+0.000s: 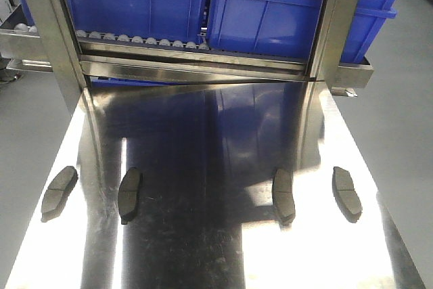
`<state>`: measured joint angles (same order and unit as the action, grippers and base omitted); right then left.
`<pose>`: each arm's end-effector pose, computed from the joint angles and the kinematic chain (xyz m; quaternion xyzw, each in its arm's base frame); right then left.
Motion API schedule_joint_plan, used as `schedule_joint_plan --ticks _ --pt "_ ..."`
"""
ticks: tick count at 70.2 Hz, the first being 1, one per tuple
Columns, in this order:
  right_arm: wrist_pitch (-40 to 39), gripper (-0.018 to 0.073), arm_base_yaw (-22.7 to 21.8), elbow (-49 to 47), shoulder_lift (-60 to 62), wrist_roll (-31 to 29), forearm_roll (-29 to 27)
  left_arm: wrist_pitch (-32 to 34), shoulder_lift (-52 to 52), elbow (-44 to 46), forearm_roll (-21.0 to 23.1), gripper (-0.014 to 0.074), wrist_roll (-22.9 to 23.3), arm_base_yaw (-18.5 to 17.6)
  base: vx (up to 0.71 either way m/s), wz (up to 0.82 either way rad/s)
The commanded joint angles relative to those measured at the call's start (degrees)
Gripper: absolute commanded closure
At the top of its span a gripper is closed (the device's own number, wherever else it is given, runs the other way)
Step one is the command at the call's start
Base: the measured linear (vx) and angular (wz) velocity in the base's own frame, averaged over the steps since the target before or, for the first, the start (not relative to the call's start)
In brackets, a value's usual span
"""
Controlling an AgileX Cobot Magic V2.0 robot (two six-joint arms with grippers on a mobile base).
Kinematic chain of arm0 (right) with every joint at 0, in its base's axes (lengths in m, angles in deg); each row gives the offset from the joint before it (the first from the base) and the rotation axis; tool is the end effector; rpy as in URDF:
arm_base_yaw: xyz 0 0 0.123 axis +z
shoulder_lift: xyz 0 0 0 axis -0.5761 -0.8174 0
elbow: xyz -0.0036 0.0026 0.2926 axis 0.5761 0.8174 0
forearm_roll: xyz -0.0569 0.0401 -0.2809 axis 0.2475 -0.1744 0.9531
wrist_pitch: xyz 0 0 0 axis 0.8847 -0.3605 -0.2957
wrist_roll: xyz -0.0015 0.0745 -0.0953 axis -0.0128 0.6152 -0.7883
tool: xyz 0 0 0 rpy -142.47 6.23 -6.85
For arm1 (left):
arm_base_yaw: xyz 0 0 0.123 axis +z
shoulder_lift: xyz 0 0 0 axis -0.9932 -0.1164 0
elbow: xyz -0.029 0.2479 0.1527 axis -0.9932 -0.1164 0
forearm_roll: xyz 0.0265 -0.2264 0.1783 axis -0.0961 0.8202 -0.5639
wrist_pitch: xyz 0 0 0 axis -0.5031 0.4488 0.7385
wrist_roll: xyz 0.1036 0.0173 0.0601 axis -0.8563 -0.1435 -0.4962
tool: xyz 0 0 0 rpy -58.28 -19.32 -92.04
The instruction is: Move and align brake pads A on conveyor
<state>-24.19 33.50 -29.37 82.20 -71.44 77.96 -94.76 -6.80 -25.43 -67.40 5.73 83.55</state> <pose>0.1171 -0.0035 0.1918 0.0084 0.7214 -0.0126 0.6923 0.1740 0.0034 0.2985 0.0432 0.8014 0.0485 0.5945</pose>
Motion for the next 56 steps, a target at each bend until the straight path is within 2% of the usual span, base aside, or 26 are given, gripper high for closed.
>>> schedule_joint_plan --ticks 1,8,15,25,41,56 --pt "-4.17 0.0563 0.11 0.96 0.72 -0.62 0.38 4.39 -0.37 2.07 0.31 0.0071 0.06 -0.23 0.0 0.0" --pt "-4.17 0.0563 0.11 0.96 0.72 -0.62 0.38 4.39 -0.37 2.07 0.36 -0.0058 0.18 -0.23 0.0 0.0" --pt "-4.17 0.0563 0.11 0.96 0.72 -0.62 0.38 4.39 -0.43 2.14 2.17 -0.0109 0.2 -0.23 0.0 0.0" --pt "-4.17 0.0563 0.11 0.96 0.72 -0.62 0.38 2.17 -5.17 4.42 2.79 -0.0099 -0.5 -0.26 0.0 0.0" --pt "-4.17 0.0563 0.11 0.96 0.72 -0.62 0.38 -11.19 -22.25 16.28 3.38 -0.0062 -2.06 -0.39 0.0 0.0" --pt "-4.17 0.0563 0.11 0.96 0.72 -0.62 0.38 -20.37 -38.46 24.67 9.9 -0.0031 -8.96 -0.88 0.0 0.0"
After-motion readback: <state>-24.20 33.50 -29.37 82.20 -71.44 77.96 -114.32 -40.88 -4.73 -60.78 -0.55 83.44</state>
